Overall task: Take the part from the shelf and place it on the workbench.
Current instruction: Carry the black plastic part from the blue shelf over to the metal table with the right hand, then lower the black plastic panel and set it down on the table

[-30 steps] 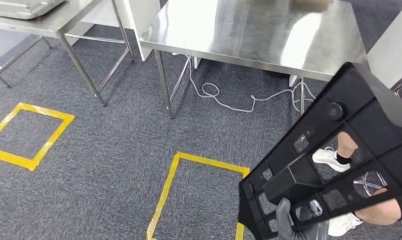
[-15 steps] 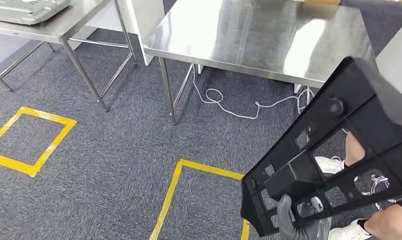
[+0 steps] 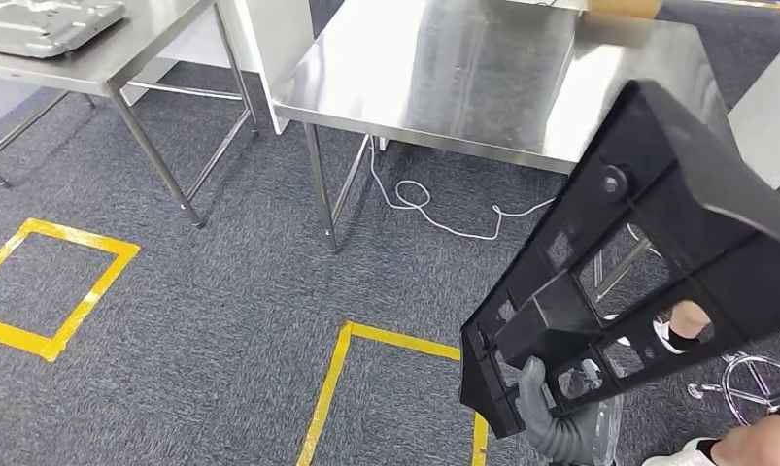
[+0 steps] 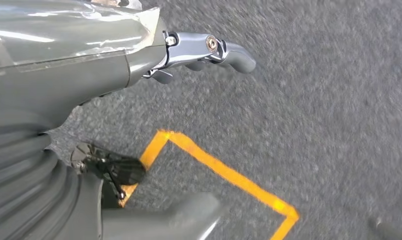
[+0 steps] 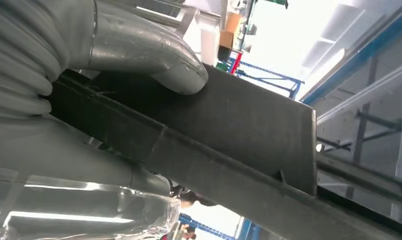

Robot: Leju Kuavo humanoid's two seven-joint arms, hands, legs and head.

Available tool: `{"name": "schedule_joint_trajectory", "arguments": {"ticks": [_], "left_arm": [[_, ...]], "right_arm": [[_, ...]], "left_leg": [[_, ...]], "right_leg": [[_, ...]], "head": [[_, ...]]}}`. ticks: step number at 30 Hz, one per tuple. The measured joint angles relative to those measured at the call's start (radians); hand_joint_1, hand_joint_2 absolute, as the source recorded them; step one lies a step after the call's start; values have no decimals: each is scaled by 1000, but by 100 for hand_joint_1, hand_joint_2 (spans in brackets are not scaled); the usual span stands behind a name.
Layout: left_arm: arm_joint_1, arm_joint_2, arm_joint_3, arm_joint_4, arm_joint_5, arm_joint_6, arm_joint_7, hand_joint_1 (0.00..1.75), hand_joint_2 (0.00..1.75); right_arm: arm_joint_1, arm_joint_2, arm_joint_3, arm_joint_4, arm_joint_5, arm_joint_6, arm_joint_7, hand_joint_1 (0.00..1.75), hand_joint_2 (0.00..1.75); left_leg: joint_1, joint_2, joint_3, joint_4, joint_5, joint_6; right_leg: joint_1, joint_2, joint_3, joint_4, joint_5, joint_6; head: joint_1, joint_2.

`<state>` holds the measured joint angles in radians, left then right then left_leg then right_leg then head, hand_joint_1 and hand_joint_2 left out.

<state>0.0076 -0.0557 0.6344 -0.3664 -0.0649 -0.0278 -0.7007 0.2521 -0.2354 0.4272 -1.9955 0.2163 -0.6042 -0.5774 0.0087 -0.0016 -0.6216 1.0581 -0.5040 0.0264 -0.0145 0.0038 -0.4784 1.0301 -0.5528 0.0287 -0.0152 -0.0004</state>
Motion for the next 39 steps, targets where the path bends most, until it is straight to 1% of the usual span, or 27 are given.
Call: {"name": "schedule_joint_trajectory", "arguments": {"ticks": [2, 3, 6, 7, 8, 9, 10, 11, 12, 14, 15, 17, 19, 21, 22, 23, 24, 26, 28, 30, 32, 33, 34, 36, 37, 38, 39], "left_arm": [[7, -3, 16, -6, 1, -3, 0, 0, 175], [8, -4, 23, -8, 1, -2, 0, 0, 175], [7, -7, 46, -10, 0, -1, 0, 0, 175], [8, -8, 54, -11, 0, 0, 0, 0, 175], [8, -10, 60, -11, 0, 0, 0, 0, 175], [9, -12, 66, -11, 0, 0, 0, 0, 175], [9, -14, 70, -11, 0, 0, 0, 0, 175], [9, -15, 73, -11, 0, 0, 0, 0, 175], [9, -17, 76, -12, 0, 0, 0, 0, 175], [9, -20, 83, -12, -1, 0, 0, 0, 175], [9, -22, 87, -12, -2, 0, 1, 0, 175], [8, -24, 94, -12, -3, -1, 0, 0, 175], [4, -25, 97, -13, -4, -2, 0, 0, 175], [3, -26, 98, -13, -5, -2, 0, 0, 175], [4, -26, 98, -13, -6, -2, 0, 0, 175], [5, -26, 98, -13, -6, -2, 0, 0, 175], [5, -26, 99, -13, -7, -2, 0, 0, 175], [6, -27, 101, -12, -9, -2, 0, 0, 175], [7, -28, 105, -11, -10, -2, 0, 0, 175], [7, -28, 109, -12, -10, -2, 0, 0, 175], [8, -29, 112, -12, -10, -2, 0, 0, 175], [7, -29, 113, -13, -10, -2, 0, 0, 175], [6, -29, 114, -13, -10, -2, 0, 0, 175], [5, -28, 116, -13, -10, -3, 0, 0, 175], [4, -28, 118, -13, -10, -4, 0, 0, 175], [4, -29, 120, -13, -10, -4, 0, 0, 175], [4, -29, 121, -13, -11, -6, 0, 0, 175]], "right_arm": [[-7, 13, -9, 6, 16, 18, 3, 175, 175], [-13, 20, -14, 9, 25, 28, 5, 175, 175], [-31, 50, -26, 19, 62, 68, 20, 175, 175], [-35, 61, -29, 23, 73, 82, 28, 175, 175], [-39, 70, -32, 27, 82, 92, 33, 175, 175], [-42, 78, -33, 30, 87, 99, 37, 175, 175], [-46, 85, -35, 32, 91, 103, 39, 175, 175], [-49, 90, -38, 34, 93, 105, 41, 175, 175], [-54, 95, -40, 36, 97, 107, 43, 175, 175], [-66, 107, -48, 39, 110, 119, 54, 175, 175], [-75, 114, -52, 41, 120, 127, 63, 175, 175], [-93, 128, -59, 44, 137, 140, 79, 175, 175], [-114, 142, -63, 45, 146, 146, 88, 175, 175], [-125, 151, -68, 48, 148, 148, 91, 175, 175], [-127, 154, -70, 49, 149, 150, 91, 175, 175], [-127, 156, -71, 51, 149, 151, 92, 175, 175], [-128, 158, -72, 53, 149, 152, 92, 175, 175], [-129, 161, -73, 55, 149, 153, 92, 175, 175], [-133, 164, -74, 57, 149, 154, 93, 175, 175], [-135, 166, -75, 58, 149, 154, 93, 175, 175], [-137, 166, -76, 59, 150, 155, 94, 175, 175], [-139, 166, -78, 59, 150, 155, 94, 175, 175], [-142, 166, -79, 60, 152, 155, 95, 175, 175], [-149, 167, -82, 62, 158, 157, 100, 175, 175], [-153, 168, -84, 64, 164, 158, 105, 175, 175], [-158, 168, -87, 67, 171, 158, 109, 175, 175], [-164, 169, -90, 70, 178, 159, 113, 175, 175]], "left_leg": [[-2, -2, 26, -12, 14, 20], [-3, -2, 39, -15, 13, 27], [-9, -3, 51, -16, 4, 40], [-12, -5, 56, -16, -1, 41], [-14, -7, 63, -16, -8, 42], [-16, -10, 73, -16, -15, 41], [-18, -13, 83, -16, -24, 40], [-20, -15, 94, -16, -32, 37], [-20, -17, 101, -16, -40, 33], [-21, -17, 110, -13, -50, 21], [-21, -16, 114, -8, -52, 16], [-19, -13, 115, 20, -61, 7], [-13, -10, 73, 97, -96, -5], [-4, -8, -4, 203, -136, -19], [2, -7, -37, 234, -139, -25], [7, -6, -57, 235, -122, -30], [13, -4, -60, 203, -85, -35], [19, -2, -37, 96, 7, -43], [15, 2, -22, 29, 30, -37], [8, 3, -16, 19, 18, -17], [8, 1, 1, 11, 23, 2], [8, 0, 11, 8, 20, 9], [8, -2, 19, 4, 16, 17], [4, -3, 30, 4, 5, 27], [2, -4, 36, 4, -2, 30], [0, -6, 44, 4, -8, 31], [-3, -7, 53, 4, -15, 31]], "right_leg": [[1, -2, 3, 31, -14, 11], [1, -3, -14, 65, -32, 9], [-1, -3, -121, 222, -94, -7], [0, -3, -152, 248, -98, -8], [0, -3, -168, 243, -85, -4], [0, -3, -167, 204, -53, 3], [1, -3, -155, 143, -7, 11], [3, -4, -145, 91, 27, 12], [7, -5, -137, 55, 37, 6], [16, -7, -130, 34, 36, -17], [15, -6, -119, 29, 38, -27], [4, -5, -92, 12, 57, -39], [-1, -5, -70, 3, 52, -47], [-1, -4, -61, 2, 43, -51], [-2, -3, -56, 2, 36, -50], [-3, -1, -49, 2, 29, -48], [-5, 0, -39, 2, 21, -44], [-9, 0, -18, 1, 2, -32], [-7, 0, -10, -1, -11, -18], [0, 0, 0, 0, -17, -4], [4, -2, 1, 21, -22, 5], [4, -2, -15, 53, -30, 5], [3, -2, -47, 106, -43, 3], [2, -2, -137, 234, -78, -4], [3, -2, -178, 278, -87, -4], [3, -2, -205, 290, -81, -2], [4, -2, -214, 270, -57, 2]], "head": [[1, 0], [2, 0], [5, 0], [5, 0], [5, 0], [5, 0], [6, 0], [5, 0], [3, 0], [1, 0], [2, 0], [2, 0], [2, 0], [0, 0], [0, 0], [1, 0], [0, 0], [0, 0], [-2, 0], [-1, 0], [5, 0], [6, 0], [8, 0], [11, 0], [11, 0], [11, 0], [11, 0]]}}
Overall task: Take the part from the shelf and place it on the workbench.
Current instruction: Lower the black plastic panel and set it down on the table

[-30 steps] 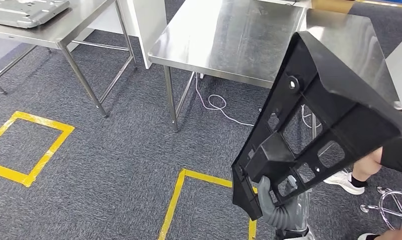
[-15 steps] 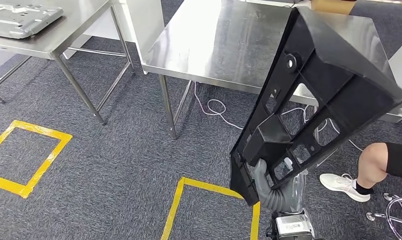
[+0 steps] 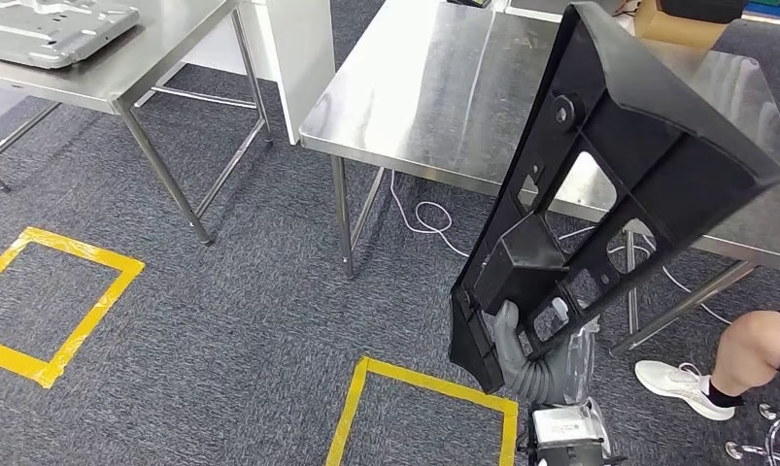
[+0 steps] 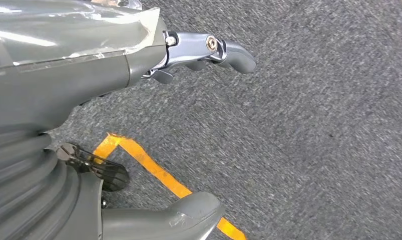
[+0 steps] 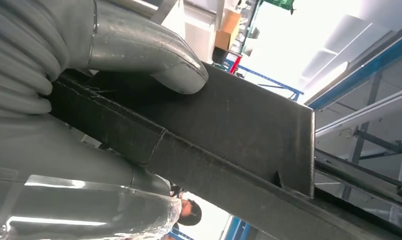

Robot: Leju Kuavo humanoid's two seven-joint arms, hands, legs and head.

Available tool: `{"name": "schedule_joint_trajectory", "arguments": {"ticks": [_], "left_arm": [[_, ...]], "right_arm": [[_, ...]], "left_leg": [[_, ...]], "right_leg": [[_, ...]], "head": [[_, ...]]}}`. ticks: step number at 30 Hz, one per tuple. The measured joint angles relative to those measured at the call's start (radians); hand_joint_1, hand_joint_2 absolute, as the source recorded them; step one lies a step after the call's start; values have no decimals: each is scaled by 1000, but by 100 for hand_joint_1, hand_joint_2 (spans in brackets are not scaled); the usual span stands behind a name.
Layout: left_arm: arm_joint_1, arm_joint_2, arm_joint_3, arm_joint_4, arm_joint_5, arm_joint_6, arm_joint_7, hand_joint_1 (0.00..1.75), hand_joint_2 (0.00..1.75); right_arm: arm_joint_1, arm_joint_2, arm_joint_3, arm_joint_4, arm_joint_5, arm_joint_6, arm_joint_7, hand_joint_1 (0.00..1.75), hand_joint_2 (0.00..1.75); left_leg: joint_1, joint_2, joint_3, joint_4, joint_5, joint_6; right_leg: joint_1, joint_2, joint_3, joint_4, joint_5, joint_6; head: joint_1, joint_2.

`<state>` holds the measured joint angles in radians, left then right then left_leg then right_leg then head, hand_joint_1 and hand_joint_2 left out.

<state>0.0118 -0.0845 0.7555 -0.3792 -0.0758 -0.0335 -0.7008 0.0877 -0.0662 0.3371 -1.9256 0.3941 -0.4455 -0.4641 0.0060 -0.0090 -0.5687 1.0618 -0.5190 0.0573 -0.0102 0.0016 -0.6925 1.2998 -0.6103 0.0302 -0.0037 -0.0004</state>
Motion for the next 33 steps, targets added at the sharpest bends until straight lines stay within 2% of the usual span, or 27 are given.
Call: {"name": "schedule_joint_trajectory", "arguments": {"ticks": [2, 3, 5, 6, 8, 10, 12, 14, 15, 16, 17, 18, 20, 22, 23, 25, 26, 28, 29, 30, 31, 32, 33], "left_arm": [[-1, -1, 1, 0, -2, -4, 0, 0, 175], [-1, -1, 2, 0, -4, -7, 0, 0, 175], [-4, -2, 2, 0, -7, -11, 0, 0, 175], [-5, -2, 3, 1, -9, -13, 0, 0, 175], [-6, -2, 3, 1, -12, -16, 0, 0, 175], [-9, -2, 4, 1, -18, -18, 0, 0, 175], [-12, -2, 8, 1, -23, -19, 0, 0, 175], [-12, -2, 12, 1, -26, -20, 0, 0, 175], [-12, -2, 15, 1, -27, -19, 0, 0, 175], [-13, -1, 18, 1, -29, -19, 0, 0, 175], [-13, -1, 20, 1, -29, -19, 0, 0, 175], [-14, -1, 22, 2, -29, -18, 0, 0, 175], [-15, 0, 25, 3, -30, -17, 0, 0, 175], [-16, 0, 27, 5, -31, -15, 0, 0, 175], [-17, 0, 27, 5, -31, -14, 0, 0, 175], [-24, 0, 29, 6, -31, -13, 0, 0, 175], [-28, 0, 30, 7, -31, -13, 0, 0, 175], [-31, 0, 32, 7, -32, -12, 0, 0, 175], [-31, 0, 33, 7, -32, -12, 0, 0, 175], [-31, 0, 33, 7, -32, -11, 0, 0, 175], [-31, -1, 34, 8, -32, -10, 0, 0, 175], [-31, -1, 34, 8, -32, -9, 0, 0, 175], [-31, -1, 34, 8, -32, -9, 0, 0, 175]], "right_arm": [[-14, 3, -7, 6, 11, 1, 4, 175, 175], [-20, 4, -11, 9, 15, 2, 5, 175, 175], [-28, 6, -16, 13, 22, 2, 6, 175, 175], [-31, 7, -19, 16, 23, 2, 8, 175, 175], [-34, 9, -24, 18, 26, 3, 11, 175, 175], [-38, 14, -26, 20, 26, 3, 12, 175, 175], [-40, 20, -27, 22, 24, 4, 12, 175, 175], [-40, 24, -28, 22, 23, 6, 12, 175, 175], [-40, 26, -28, 22, 23, 6, 12, 175, 175], [-40, 28, -28, 22, 23, 7, 12, 175, 175], [-40, 29, -29, 22, 23, 8, 12, 175, 175], [-41, 31, -29, 23, 23, 10, 12, 175, 175], [-42, 32, -30, 24, 21, 14, 11, 175, 175], [-44, 32, -31, 24, 18, 16, 10, 175, 175], [-44, 32, -32, 24, 17, 16, 10, 175, 175], [-45, 32, -35, 24, 16, 16, 10, 175, 175], [-46, 32, -35, 24, 16, 16, 10, 175, 175], [-45, 32, -36, 24, 16, 17, 10, 175, 175], [-44, 32, -37, 25, 16, 17, 10, 175, 175], [-44, 32, -37, 25, 17, 18, 11, 175, 175], [-45, 32, -37, 25, 18, 19, 12, 175, 175], [-45, 32, -37, 25, 19, 19, 13, 175, 175], [-46, 33, -37, 25, 21, 20, 14, 175, 175]], "left_leg": [[-3, -3, 18, -1, -16, -3], [-4, -4, 28, 0, -24, -6], [-5, -6, 37, 2, -37, -17], [-6, -6, 45, 5, -40, -22], [-4, -3, 48, 21, -45, -31], [-1, 2, 20, 78, -61, -40], [2, 4, -48, 172, -95, -52], [5, 5, -113, 223, -128, -60], [8, 5, -128, 211, -122, -63], [10, 5, -130, 172, -90, -64], [12, 5, -121, 117, -35, -64], [11, 4, -114, 73, 9, -61], [7, -1, -100, 28, 43, -48], [4, 1, -91, 25, 48, -32], [6, 6, -86, 18, 64, -26], [10, 19, -77, 6, 71, -16], [10, 25, -74, 4, 71, -12], [10, 37, -73, 3, 66, -7], [9, 44, -72, 3, 63, -6], [10, 51, -70, 3, 59, -7], [10, 58, -66, 4, 56, -9], [11, 64, -61, 4, 51, -13], [9, 70, -55, 5, 46, -18]], "right_leg": [[3, 0, 22, -116, 86, 7], [7, -1, 35, -171, 109, 2], [15, -3, 51, -226, 124, -14], [17, -3, 54, -228, 118, -24], [10, 0, 79, -240, 133, -35], [3, 0, 107, -248, 128, -46], [4, 0, 120, -249, 121, -55], [4, 3, 129, -249, 112, -58], [3, 6, 135, -249, 106, -57], [2, 8, 143, -249, 99, -54], [1, 10, 150, -249, 92, -51], [2, 11, 158, -249, 86, -47], [6, 17, 159, -249, 74, -36], [11, 25, 159, -250, 65, -24], [12, 25, 162, -246, 59, -20], [12, 19, 146, -203, 34, -16], [10, 14, 121, -156, 13, -17], [7, 12, 46, -37, -27, -16], [4, 11, 17, 1, -32, -12], [1, 9, 4, 6, -21, -4], [-2, 3, 11, -26, 5, 7], [-7, -11, 32, -86, 40, 17], [-8, -37, 54, -148, 71, 24]], "head": [[1, 0], [1, 0], [-1, 0], [-1, 0], [-2, 0], [-5, 0], [-6, 0], [-6, 0], [-6, 0], [-7, 0], [-6, 0], [-6, 0], [-6, 0], [-7, 0], [-6, 0], [-5, 0], [-4, 0], [-3, 0], [-3, 0], [-3, 0], [-3, 0], [-3, 0], [-2, 0]]}}
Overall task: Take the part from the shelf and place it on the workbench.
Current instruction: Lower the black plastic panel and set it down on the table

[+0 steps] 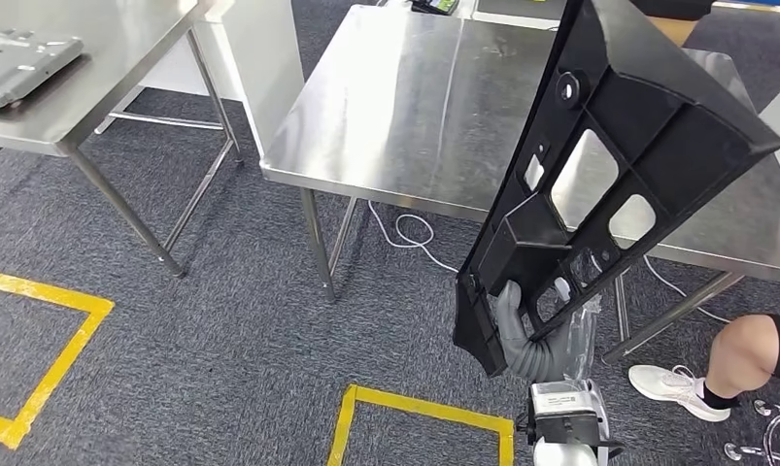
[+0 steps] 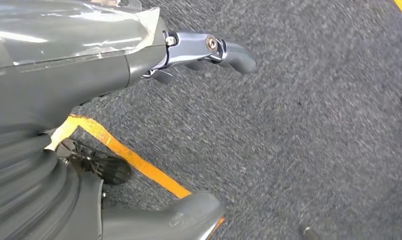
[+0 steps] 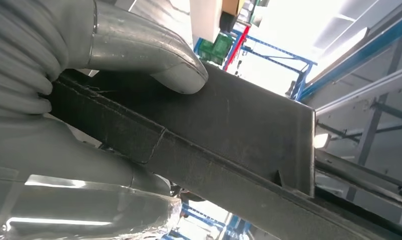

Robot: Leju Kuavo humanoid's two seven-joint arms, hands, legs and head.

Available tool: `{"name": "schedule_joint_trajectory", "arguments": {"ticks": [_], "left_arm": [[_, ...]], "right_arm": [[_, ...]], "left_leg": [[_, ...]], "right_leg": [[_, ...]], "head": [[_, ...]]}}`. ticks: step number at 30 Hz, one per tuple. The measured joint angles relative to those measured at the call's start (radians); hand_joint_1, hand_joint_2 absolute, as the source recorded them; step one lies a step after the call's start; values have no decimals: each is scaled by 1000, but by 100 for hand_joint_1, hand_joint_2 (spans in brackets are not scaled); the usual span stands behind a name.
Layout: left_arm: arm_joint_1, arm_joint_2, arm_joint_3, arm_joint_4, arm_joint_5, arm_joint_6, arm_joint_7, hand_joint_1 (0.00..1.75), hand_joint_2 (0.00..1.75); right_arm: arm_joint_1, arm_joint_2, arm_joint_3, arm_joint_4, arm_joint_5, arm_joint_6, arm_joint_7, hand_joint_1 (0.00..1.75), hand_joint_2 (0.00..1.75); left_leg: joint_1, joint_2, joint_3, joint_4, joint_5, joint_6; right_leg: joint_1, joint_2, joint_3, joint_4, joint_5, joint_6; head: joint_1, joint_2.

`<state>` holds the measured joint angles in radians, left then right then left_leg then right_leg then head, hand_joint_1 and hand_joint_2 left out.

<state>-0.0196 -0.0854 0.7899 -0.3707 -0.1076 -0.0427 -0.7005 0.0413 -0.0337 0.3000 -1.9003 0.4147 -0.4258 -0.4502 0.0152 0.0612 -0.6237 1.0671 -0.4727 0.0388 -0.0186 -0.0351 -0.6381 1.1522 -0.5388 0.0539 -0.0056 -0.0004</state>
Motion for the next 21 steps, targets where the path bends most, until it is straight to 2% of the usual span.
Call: {"name": "schedule_joint_trajectory", "arguments": {"ticks": [1, 2, 3, 5, 6, 8, 9, 10, 11, 12, 13, 15, 16, 18, 21], "left_arm": [[0, 0, 2, 0, 0, 0, 0, 0, 175], [1, 1, 4, 0, 0, 0, 0, 0, 175], [1, 1, 7, 0, -1, 0, 0, 0, 175], [0, 0, 10, 0, -1, 0, 0, 0, 175], [-1, -1, 11, 0, -2, 0, 0, 0, 175], [-1, -2, 13, 0, -4, -1, 0, 0, 175], [0, -2, 14, 0, -6, -3, 0, 0, 175], [2, -2, 16, 0, -8, -4, 0, 0, 175], [2, -2, 16, 0, -10, -5, 0, 0, 175], [3, -2, 17, 0, -13, -7, 0, 0, 175], [2, -1, 17, 0, -17, -7, 0, 0, 175], [-2, -1, 16, 0, -28, -6, 0, 0, 175], [-4, 0, 16, 0, -33, -5, 0, 0, 175], [-10, 2, 16, 0, -46, 1, 0, 0, 175], [-16, 4, 15, 1, -65, 13, 0, 0, 175]], "right_arm": [[-2, 1, 0, 0, 2, 1, 2, 175, 175], [-5, 2, 0, 0, 3, 2, 4, 175, 175], [-8, 3, 0, 1, 5, 4, 6, 175, 175], [-13, 7, -1, 0, 7, 7, 7, 175, 175], [-14, 8, -1, 0, 8, 8, 8, 175, 175], [-17, 9, -2, -1, 9, 10, 8, 175, 175], [-18, 10, -3, -1, 10, 10, 8, 175, 175], [-17, 11, -3, -1, 11, 10, 8, 175, 175], [-17, 11, -4, -1, 11, 10, 8, 175, 175], [-16, 12, -4, -1, 12, 9, 8, 175, 175], [-15, 12, -5, -1, 15, 6, 8, 175, 175], [-15, 13, -5, -1, 24, -2, 8, 175, 175], [-15, 13, -6, -1, 29, -7, 8, 175, 175], [-13, 14, -8, -2, 39, -13, 8, 175, 175], [-6, 13, -11, -4, 50, -18, 9, 175, 175]], "left_leg": [[-2, 6, 5, 1, -6, -6], [-5, 13, 10, 1, -9, -13], [-7, 21, 15, 0, -12, -19], [-2, 34, 21, -2, -15, -28], [2, 24, 21, 6, -24, -33], [7, -19, -5, 70, -68, -41], [8, -39, -32, 127, -98, -42], [7, -50, -64, 188, -122, -42], [7, -55, -90, 234, -133, -41], [7, -58, -103, 250, -126, -38], [5, -60, -99, 230, -101, -33], [-1, -69, -51, 116, -32, -16], [-5, -75, -26, 60, -9, -7], [-14, -81, -2, 4, 4, 3], [-19, -81, 1, -9, 10, -12]], "right_leg": [[-1, -18, 20, -48, 24, -1], [0, -31, 32, -77, 38, -6], [3, -30, 35, -85, 43, -16], [2, -4, 38, -89, 48, -31], [0, 8, 40, -91, 50, -36], [-5, 31, 44, -94, 53, -47], [-3, 43, 44, -93, 52, -51], [-1, 55, 45, -93, 52, -55], [2, 66, 46, -93, 52, -56], [5, 76, 47, -93, 51, -56], [7, 85, 50, -93, 51, -57], [9, 99, 56, -94, 49, -59], [11, 104, 56, -94, 48, -59], [12, 108, 54, -95, 47, -56], [14, 105, 52, -97, 43, -55]], "head": [[0, 0], [0, 0], [-1, 0], [-4, 0], [-4, 0], [-6, 0], [-7, 0], [-8, 0], [-8, 0], [-8, 0], [-8, 0], [-8, 0], [-8, 0], [-7, 0], [-7, 0]]}}
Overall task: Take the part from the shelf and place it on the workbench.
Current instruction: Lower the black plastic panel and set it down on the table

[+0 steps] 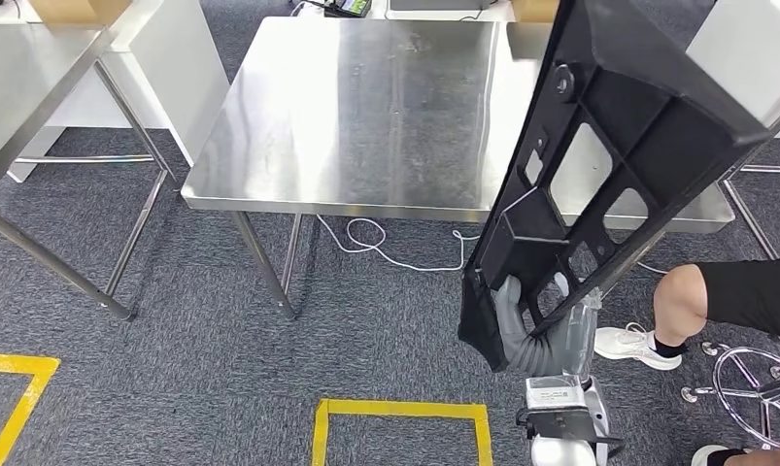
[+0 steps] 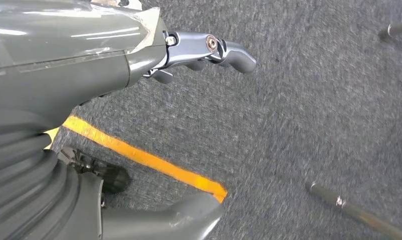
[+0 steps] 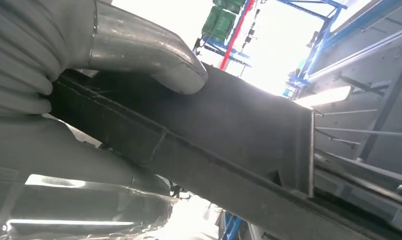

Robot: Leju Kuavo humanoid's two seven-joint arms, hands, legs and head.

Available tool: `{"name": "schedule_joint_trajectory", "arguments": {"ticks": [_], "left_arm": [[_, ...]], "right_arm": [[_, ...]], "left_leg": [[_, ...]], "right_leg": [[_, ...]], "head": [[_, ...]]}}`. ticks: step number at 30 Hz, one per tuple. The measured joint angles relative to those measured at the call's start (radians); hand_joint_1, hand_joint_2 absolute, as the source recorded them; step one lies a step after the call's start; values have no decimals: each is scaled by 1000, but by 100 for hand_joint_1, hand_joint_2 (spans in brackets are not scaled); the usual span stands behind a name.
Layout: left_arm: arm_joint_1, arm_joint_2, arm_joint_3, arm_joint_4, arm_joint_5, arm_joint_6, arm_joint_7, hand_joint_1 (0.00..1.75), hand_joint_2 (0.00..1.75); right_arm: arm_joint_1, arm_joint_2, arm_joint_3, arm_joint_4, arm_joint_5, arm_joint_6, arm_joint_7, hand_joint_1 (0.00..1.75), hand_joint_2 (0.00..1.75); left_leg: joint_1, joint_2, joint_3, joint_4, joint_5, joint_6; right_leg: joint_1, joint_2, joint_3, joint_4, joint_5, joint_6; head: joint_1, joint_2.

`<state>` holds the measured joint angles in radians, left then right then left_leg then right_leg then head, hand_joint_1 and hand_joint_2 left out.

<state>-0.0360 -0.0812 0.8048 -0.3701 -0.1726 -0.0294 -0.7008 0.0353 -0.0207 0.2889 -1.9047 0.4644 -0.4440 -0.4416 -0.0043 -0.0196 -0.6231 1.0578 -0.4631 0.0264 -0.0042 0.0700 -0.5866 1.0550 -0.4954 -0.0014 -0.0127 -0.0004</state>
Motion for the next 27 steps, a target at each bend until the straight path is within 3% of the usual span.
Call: {"name": "schedule_joint_trajectory", "arguments": {"ticks": [2, 7, 12, 14, 16, 19, 20, 21, 22, 24, 25, 27], "left_arm": [[-3, 0, -1, 2, -10, 4, 0, 0, 175], [-11, 0, -2, 15, -21, 8, 0, 0, 175], [-20, 2, -2, 29, -31, 13, 0, 0, 175], [-23, 2, -2, 32, -33, 14, 0, 0, 175], [-25, 2, -2, 35, -34, 14, 0, 0, 175], [-25, 3, -2, 41, -35, 14, 0, 0, 175], [-25, 3, -2, 43, -36, 14, 0, 0, 175], [-25, 3, -2, 44, -37, 14, 0, 0, 175], [-25, 3, -2, 46, -38, 14, 0, 0, 175], [-26, 4, -2, 50, -43, 14, 0, 0, 175], [-27, 5, -2, 51, -45, 14, 0, 0, 175], [-29, 7, -2, 53, -49, 13, 0, 0, 175]], "right_arm": [[2, -2, -2, -2, 5, -3, 0, 175, 175], [3, -8, -6, -5, 18, -4, 1, 175, 175], [3, -12, -6, -11, 29, -4, 9, 175, 175], [4, -13, -6, -16, 32, -4, 10, 175, 175], [4, -14, -7, -19, 33, -4, 11, 175, 175], [6, -16, -7, -20, 34, -5, 13, 175, 175], [8, -17, -8, -19, 35, -5, 14, 175, 175], [9, -18, -8, -19, 35, -6, 14, 175, 175], [10, -20, -8, -19, 35, -8, 15, 175, 175], [11, -24, -8, -19, 36, -14, 15, 175, 175], [13, -26, -8, -20, 36, -18, 15, 175, 175], [18, -30, -8, -20, 35, -24, 15, 175, 175]], "left_leg": [[-3, -1, 0, -2, 1, -5], [-6, -2, 0, -1, 0, 4], [-12, -1, 0, -1, -2, 20], [-7, 2, 6, -11, 2, 30], [0, 10, 16, -24, 5, 41], [1, 23, 21, -26, 2, 47], [2, 26, 21, -26, 1, 46], [2, 29, 23, -25, -1, 44], [4, 31, 25, -25, -3, 40], [3, 33, 33, -23, -11, 29], [2, 34, 36, -22, -14, 23], [1, 35, 40, -22, -19, 11]], "right_leg": [[-2, -2, 2, -3, 0, 1], [-8, -3, 7, -13, 5, 11], [-14, -1, 10, -23, 8, 25], [-11, -6, 7, -21, 5, 32], [-7, -29, -18, 35, -22, 31], [-9, -53, -114, 214, -90, 25], [-10, -55, -132, 244, -95, 29], [-12, -57, -132, 238, -83, 36], [-15, -60, -111, 192, -59, 44], [-19, -73, -44, 56, -5, 56], [-19, -77, -19, 8, 12, 53], [-14, -76, -3, -22, 19, 39]], "head": [[0, 0], [0, 0], [0, 0], [0, 0], [3, 0], [7, 0], [7, 0], [7, 0], [7, 0], [8, 0], [8, 0], [7, 0]]}}
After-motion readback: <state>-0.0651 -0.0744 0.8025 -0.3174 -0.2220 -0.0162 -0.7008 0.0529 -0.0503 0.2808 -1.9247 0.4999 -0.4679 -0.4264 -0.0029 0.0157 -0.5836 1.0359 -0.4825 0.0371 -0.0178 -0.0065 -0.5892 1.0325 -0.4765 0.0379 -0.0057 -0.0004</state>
